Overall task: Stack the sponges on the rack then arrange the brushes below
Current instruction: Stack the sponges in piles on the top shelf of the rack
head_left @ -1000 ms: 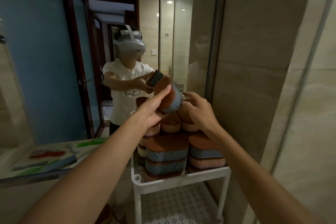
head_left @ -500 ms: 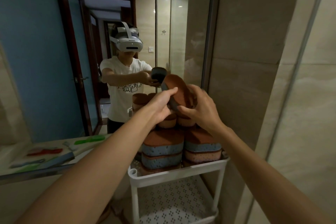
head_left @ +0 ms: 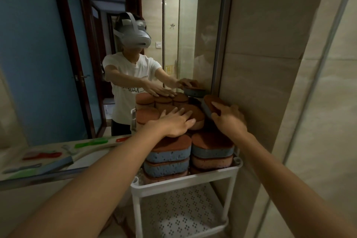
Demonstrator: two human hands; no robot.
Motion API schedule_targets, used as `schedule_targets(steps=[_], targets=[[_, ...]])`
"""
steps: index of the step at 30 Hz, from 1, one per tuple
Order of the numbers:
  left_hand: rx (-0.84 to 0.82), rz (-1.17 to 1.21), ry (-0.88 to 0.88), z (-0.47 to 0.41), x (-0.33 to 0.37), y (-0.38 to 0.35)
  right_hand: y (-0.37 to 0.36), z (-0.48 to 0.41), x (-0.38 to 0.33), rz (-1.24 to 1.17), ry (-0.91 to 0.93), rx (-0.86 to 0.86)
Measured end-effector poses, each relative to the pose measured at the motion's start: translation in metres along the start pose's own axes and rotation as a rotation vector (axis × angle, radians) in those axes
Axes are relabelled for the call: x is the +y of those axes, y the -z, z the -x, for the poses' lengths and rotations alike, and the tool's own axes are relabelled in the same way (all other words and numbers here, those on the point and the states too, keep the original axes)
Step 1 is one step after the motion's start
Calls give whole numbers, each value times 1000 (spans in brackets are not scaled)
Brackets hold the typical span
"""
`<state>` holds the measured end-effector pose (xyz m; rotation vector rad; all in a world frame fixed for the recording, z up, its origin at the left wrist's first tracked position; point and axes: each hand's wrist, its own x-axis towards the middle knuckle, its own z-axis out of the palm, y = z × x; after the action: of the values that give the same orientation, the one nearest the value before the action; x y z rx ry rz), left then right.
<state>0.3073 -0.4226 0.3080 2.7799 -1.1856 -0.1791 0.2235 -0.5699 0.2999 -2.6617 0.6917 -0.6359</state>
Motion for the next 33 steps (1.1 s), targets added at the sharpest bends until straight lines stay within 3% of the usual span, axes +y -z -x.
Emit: schedule_targets(steps=[12,18,20,22,26,30,33], targets=[[-27,-67,10,-2,-2,0,-3,-8,-19,276,2,-230],[14,79,-1,5,3,10,6,0,-26,376,10,-321],[152,168,-37,14,5,15,8,7,-28,313,54,-260],[369,300,-37,27,3,22,4,19,-33,184,141,-54],[714,503,118,69,-14,34,-19,57,-64,-165,299,285],[799,627,281,132,-50,8,-56,120,-112,-589,488,427],[781,736,466,181,-87,-40,-99,174,-139,-784,575,327]])
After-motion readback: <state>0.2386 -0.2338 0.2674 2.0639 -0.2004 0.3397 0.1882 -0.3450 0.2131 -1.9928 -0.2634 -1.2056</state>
